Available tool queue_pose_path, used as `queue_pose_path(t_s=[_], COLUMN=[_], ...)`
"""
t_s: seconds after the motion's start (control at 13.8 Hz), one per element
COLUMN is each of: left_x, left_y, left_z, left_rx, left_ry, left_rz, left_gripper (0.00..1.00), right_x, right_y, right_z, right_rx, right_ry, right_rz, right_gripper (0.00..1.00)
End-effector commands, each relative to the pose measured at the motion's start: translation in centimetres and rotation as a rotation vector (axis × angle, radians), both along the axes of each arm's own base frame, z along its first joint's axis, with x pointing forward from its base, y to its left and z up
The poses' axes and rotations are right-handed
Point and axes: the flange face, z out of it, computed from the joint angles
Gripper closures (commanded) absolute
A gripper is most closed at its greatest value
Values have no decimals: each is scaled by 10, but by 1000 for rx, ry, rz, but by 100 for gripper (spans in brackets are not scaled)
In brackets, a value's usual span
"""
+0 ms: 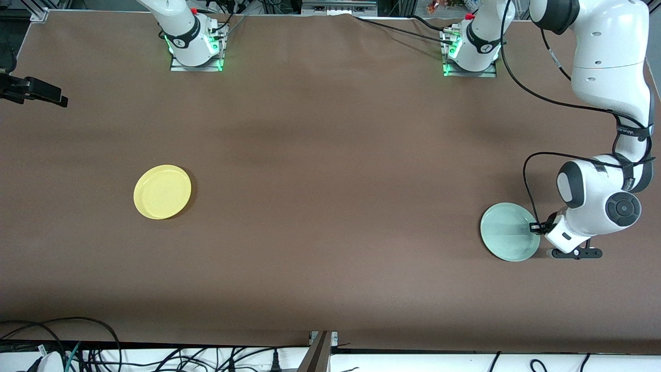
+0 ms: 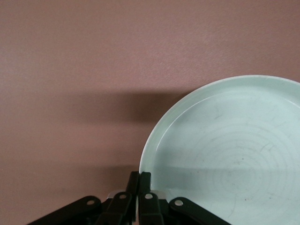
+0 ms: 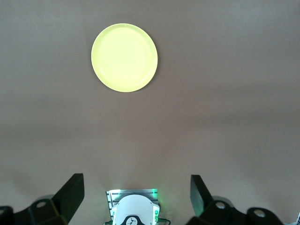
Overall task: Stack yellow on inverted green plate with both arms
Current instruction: 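Lift the green plate by its rim with the left gripper, tilting it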
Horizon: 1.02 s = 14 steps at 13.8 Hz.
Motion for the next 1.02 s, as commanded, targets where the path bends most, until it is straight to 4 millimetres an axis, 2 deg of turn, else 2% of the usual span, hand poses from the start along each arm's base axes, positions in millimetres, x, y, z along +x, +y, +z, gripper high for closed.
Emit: queue_pose_path(t_s=[0.0,0.22,0.44,0.8,0.95], left_x=[6,13,17,19,12], left_y=[-17,-63,-119,-228,-279], left_z=[39,86,135,201,223], left_rx=[-10,-15,44,143,203], left_ry=[-8,-54,-114,-181,-194], left_rz=[-39,-99,-220,-380,-398], left_gripper=[100,100,100,100,100], right_x=[0,1,1,1,1], right_y=[0,0,0,1,0], right_z=[5,6,6,5,6], right_rx=[5,5,5,5,5], right_ry=[3,2,2,3,2], right_rz=[-1,-1,-1,-1,-1], right_gripper=[0,0,0,0,0])
